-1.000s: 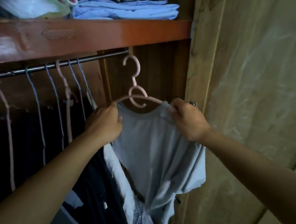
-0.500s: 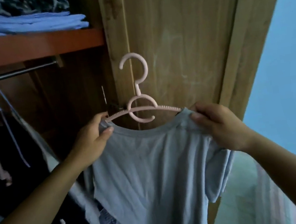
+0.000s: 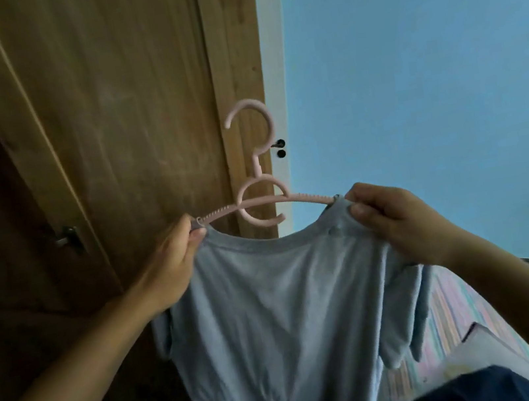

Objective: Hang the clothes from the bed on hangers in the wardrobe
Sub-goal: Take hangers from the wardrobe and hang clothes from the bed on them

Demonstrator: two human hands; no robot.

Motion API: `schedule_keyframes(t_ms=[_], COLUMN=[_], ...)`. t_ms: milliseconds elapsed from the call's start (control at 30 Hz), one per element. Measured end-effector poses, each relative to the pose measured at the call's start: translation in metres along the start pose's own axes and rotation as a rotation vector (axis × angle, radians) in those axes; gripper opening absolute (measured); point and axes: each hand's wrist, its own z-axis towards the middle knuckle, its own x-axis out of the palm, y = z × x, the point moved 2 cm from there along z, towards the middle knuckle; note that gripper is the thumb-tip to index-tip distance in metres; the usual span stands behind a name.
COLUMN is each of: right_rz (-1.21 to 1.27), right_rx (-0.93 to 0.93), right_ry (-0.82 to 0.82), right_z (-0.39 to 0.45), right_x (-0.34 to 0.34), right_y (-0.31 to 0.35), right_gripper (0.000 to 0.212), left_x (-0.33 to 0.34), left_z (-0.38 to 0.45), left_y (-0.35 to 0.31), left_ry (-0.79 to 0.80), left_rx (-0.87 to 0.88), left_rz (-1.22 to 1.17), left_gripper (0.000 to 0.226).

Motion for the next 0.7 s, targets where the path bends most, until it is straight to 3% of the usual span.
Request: schedule_keyframes(t_ms=[200,300,400,700], right_rz=[-0.085,-0.066,-0.128,-0.373], right_rx=[0.135,0.213,0.273,0.502], right_ry=[-0.032,-0.123,-0.251,-0.338], right_z=[-0.043,-0.068,-0.091,-0.170], right_x=[-0.035,-0.048,-0.054,-0.058], right_y=[-0.017,-0.017,-0.007,0.041], right_gripper=[0.023,0.020,0.012,0.006], left_x=[0.050,0.068,0.083,0.111], left_z=[0.028,0.037,0.043,0.032], left_y=[-0.038,-0.057,-0.076,-0.116], left_ry=[0.138,0.175,0.218,0.306], left_rx=[0.223,0.306,0.385,0.587], left_rz=[-0.098,-0.141,-0.156,-0.299], left_gripper=[0.027,0.029,0.028,0.017])
